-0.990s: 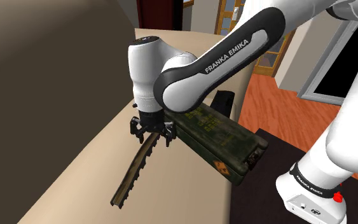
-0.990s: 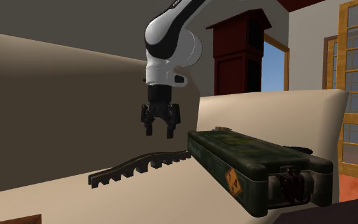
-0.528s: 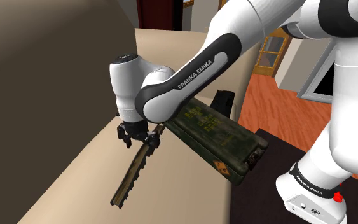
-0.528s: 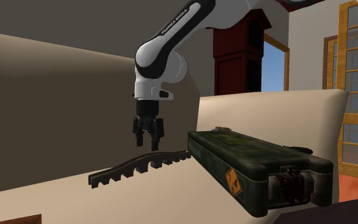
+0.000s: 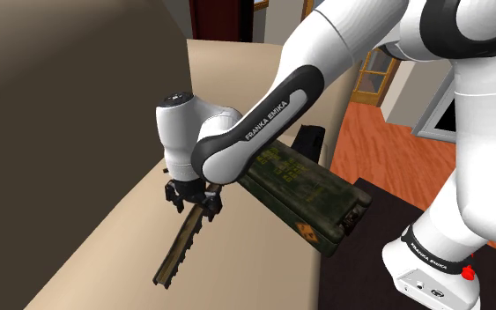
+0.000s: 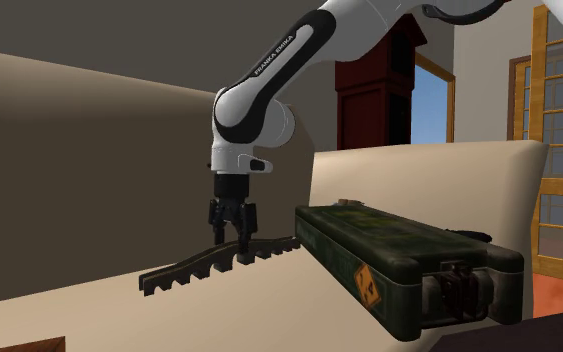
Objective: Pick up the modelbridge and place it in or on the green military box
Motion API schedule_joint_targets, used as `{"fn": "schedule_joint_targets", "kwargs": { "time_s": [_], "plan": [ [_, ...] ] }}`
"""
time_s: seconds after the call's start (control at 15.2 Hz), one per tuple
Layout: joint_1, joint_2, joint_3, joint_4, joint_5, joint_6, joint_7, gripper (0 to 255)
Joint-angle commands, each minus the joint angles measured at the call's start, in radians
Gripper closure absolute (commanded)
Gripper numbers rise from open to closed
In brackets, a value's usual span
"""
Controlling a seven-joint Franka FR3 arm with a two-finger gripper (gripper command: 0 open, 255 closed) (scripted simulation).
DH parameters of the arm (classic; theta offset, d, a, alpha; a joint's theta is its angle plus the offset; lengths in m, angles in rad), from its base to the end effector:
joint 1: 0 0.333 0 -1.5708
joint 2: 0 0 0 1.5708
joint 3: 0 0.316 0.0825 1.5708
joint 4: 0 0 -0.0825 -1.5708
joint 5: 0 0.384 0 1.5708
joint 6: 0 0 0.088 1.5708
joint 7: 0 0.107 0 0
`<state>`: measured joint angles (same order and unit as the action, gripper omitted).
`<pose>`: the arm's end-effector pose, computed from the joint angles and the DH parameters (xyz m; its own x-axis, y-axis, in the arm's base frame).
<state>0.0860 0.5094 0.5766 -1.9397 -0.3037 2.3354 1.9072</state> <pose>0.4999 0.3636 0.2554 0.4644 -0.8843 -0.0490 -0.8845 -0.4658 0.0243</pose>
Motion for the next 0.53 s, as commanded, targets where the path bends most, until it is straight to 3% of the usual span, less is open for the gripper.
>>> {"fn": "schedule_joint_targets", "kwargs": {
  "time_s": [0.0, 0.26, 0.33, 0.46],
  "plan": [
    [0.001, 0.001, 0.000, -0.001, -0.001, 0.002, 0.001, 0],
    [0.001, 0.001, 0.000, -0.001, -0.001, 0.002, 0.001, 0],
    [0.001, 0.001, 0.000, -0.001, -0.001, 0.002, 0.001, 255],
    [0.001, 0.001, 0.000, -0.001, -0.001, 0.002, 0.001, 255]
  ]
}}
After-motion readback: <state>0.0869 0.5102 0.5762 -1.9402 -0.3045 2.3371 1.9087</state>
